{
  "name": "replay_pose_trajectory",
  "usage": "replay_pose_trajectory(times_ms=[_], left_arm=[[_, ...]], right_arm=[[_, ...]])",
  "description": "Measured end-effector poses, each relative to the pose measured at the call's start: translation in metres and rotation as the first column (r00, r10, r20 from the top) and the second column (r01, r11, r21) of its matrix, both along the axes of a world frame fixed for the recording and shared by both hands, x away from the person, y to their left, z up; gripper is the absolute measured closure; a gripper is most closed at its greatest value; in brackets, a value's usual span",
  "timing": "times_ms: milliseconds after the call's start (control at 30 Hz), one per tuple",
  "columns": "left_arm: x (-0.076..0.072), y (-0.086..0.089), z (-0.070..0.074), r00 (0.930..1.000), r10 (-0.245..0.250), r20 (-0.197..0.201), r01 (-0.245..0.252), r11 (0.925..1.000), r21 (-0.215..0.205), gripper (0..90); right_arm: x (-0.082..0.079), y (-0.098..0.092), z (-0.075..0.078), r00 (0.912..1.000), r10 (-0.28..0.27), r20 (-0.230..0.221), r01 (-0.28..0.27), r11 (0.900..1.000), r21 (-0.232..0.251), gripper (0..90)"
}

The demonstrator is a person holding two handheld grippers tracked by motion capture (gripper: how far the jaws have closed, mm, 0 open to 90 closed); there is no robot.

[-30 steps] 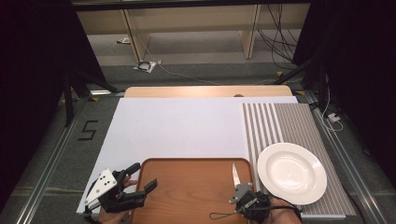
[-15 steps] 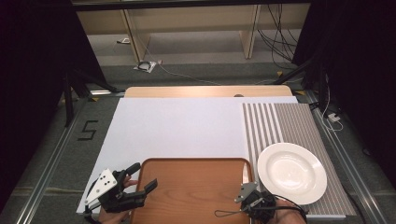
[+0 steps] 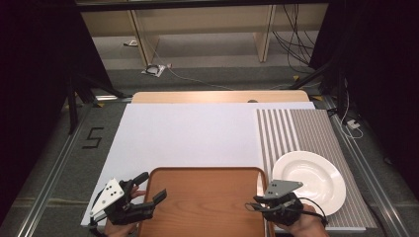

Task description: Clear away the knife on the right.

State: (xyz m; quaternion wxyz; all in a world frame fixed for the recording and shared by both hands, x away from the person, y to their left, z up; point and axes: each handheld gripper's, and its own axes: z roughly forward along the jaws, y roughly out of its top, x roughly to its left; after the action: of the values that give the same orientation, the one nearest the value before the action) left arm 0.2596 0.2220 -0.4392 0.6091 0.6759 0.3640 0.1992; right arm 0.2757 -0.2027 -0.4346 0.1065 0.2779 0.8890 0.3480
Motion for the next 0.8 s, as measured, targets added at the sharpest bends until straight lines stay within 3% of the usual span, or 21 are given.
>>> replay_pose_trajectory(times_ms=[67,100,233,267,300,333,367,400,433,467,500,533,567,600,633,700,800], left_arm=[[0.0,0.0,0.0,1.0,0.0,0.0,0.0,1.0,0.0,15.2],[0.0,0.0,0.0,1.0,0.0,0.0,0.0,1.0,0.0,15.2],[0.0,0.0,0.0,1.0,-0.001,0.0,0.001,1.0,0.0,15.2],[0.0,0.0,0.0,1.0,-0.001,0.0,0.001,1.0,0.0,15.2],[0.0,0.0,0.0,1.0,-0.001,0.0,0.001,1.0,0.001,15.2],[0.0,0.0,0.0,1.0,-0.001,0.0,0.001,1.0,0.001,15.2],[0.0,0.0,0.0,1.0,-0.001,0.0,0.001,1.0,0.002,15.2],[0.0,0.0,0.0,1.0,-0.002,0.0,0.002,1.0,0.002,15.2],[0.0,0.0,0.0,1.0,-0.002,-0.001,0.002,1.0,0.002,15.2],[0.0,0.0,0.0,1.0,-0.002,-0.001,0.002,1.0,0.002,15.2],[0.0,0.0,0.0,1.0,-0.003,-0.001,0.003,1.0,0.002,15.2],[0.0,0.0,0.0,1.0,-0.003,-0.001,0.003,1.0,0.002,15.2],[0.0,0.0,0.0,1.0,-0.003,-0.003,0.003,1.0,0.003,15.2],[0.0,0.0,0.0,1.0,-0.003,-0.003,0.003,1.0,0.003,15.2],[0.0,0.0,0.0,1.0,-0.005,-0.004,0.005,1.0,0.003,15.2],[0.0,0.0,0.0,1.0,-0.006,-0.005,0.006,1.0,0.004,15.2],[0.0,0.0,0.0,1.0,-0.006,-0.006,0.006,1.0,0.003,15.2]], right_arm=[[0.001,-0.002,0.002,0.9998,-0.015,0.011,0.014,1.0,0.025,67.8],[0.003,-0.006,0.005,0.9988,-0.046,0.014,0.045,0.995,0.086,58.7],[0.008,-0.017,0.01,0.994,-0.104,0.034,0.094,0.973,0.21,52.1],[0.008,-0.017,0.01,0.994,-0.104,0.034,0.094,0.973,0.21,52.1],[0.009,-0.023,0.013,0.9927,-0.118,0.026,0.107,0.958,0.265,49.1],[0.009,-0.023,0.013,0.9927,-0.118,0.026,0.107,0.958,0.265,49.1],[0.009,-0.026,0.014,0.9901,-0.137,0.032,0.121,0.944,0.307,45.8],[0.009,-0.026,0.014,0.9901,-0.137,0.032,0.121,0.944,0.307,45.8],[0.009,-0.029,0.015,0.9896,-0.14,0.034,0.121,0.934,0.336,43.2],[0.009,-0.029,0.015,0.9896,-0.14,0.034,0.121,0.934,0.336,43.2],[0.008,-0.032,0.017,0.9869,-0.154,0.05,0.124,0.92,0.371,40.1],[0.008,-0.032,0.017,0.9869,-0.154,0.05,0.124,0.92,0.371,40.1],[0.008,-0.033,0.018,0.9848,-0.164,0.057,0.129,0.91,0.395,35.9],[0.008,-0.033,0.018,0.9848,-0.164,0.057,0.129,0.91,0.395,35.9],[0.007,-0.035,0.018,0.9828,-0.172,0.066,0.13,0.902,0.412,32.6],[0.008,-0.036,0.018,0.9809,-0.18,0.074,0.133,0.899,0.418,31.0],[0.007,-0.038,0.019,0.9772,-0.196,0.08,0.142,0.886,0.442,26.8]])
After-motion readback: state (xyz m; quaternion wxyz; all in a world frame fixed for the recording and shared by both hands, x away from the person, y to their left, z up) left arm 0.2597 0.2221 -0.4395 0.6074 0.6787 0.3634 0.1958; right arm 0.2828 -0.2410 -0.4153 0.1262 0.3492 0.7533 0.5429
